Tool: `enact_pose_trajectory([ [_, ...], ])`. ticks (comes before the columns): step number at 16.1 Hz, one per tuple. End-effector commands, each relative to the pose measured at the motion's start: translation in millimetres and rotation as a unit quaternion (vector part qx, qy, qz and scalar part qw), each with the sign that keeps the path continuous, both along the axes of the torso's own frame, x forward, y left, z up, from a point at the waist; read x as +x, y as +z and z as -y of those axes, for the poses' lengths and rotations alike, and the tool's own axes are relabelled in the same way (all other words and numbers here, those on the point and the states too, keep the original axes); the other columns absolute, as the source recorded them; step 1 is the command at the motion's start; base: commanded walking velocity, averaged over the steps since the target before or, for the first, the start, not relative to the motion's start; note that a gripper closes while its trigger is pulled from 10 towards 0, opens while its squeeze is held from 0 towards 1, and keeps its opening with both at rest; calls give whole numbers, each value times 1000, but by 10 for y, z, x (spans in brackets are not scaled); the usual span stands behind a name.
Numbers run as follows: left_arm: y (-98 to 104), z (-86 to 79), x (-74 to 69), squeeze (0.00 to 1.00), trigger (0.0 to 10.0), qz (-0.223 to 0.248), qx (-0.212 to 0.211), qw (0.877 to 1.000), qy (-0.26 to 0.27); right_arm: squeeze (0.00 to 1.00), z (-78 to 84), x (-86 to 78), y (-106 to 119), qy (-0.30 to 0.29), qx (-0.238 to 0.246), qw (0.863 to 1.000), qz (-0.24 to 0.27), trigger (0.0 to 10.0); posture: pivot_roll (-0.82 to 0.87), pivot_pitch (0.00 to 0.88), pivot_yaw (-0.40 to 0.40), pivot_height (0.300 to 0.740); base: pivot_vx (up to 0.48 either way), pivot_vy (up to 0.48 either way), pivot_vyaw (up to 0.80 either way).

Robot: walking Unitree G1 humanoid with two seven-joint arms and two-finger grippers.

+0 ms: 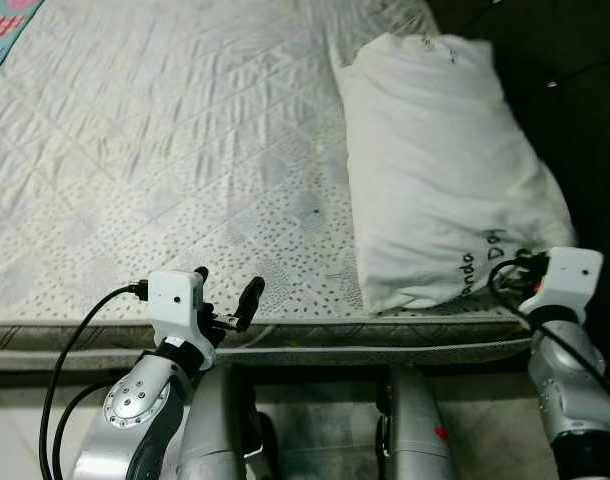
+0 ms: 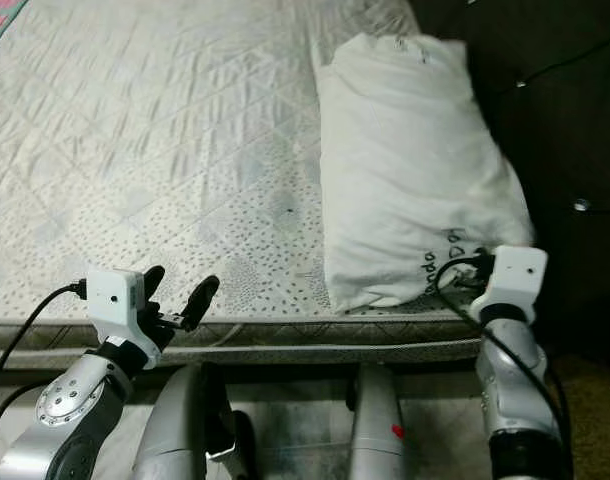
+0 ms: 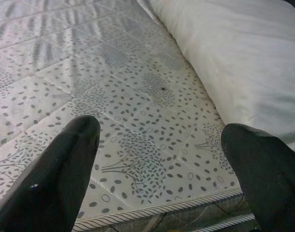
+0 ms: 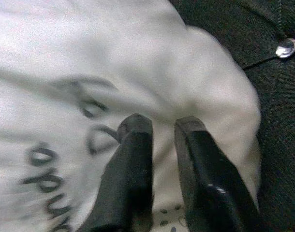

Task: Clean up the room

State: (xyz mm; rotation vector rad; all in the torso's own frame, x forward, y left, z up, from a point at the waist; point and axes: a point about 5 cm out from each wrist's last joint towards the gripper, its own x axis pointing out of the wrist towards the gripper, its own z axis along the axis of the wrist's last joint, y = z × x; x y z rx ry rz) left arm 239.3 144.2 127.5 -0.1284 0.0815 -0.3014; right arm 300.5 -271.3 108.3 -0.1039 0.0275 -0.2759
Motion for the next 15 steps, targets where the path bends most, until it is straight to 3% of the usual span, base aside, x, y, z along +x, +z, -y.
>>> enact_pose_trajectory([
  [1, -40, 5, -14, 0, 10000, -6, 1, 1000, -4, 1000, -5, -40, -34, 2, 2, 1000, -10, 10000, -119, 170, 16, 603, 0, 0, 0],
  [5, -52, 11, -11, 0, 10000, -5, 1, 1000, -4, 1000, -169, -82, -94, 36, 8, 999, -29, 10000, -123, 159, 12, 603, 0, 0, 0],
  [12, -98, -157, -1, 0, 10000, 4, 16, 999, 50, 1000, -788, -197, -66, 125, 64, 989, -37, 10000, -134, 129, 16, 603, 0, 0, 0],
  [15, -144, -203, 33, 0, 10000, 5, 25, 997, 75, 1000, -891, -192, -36, 124, 79, 988, -38, 10000, -151, 92, 7, 603, 0, 0, 0],
])
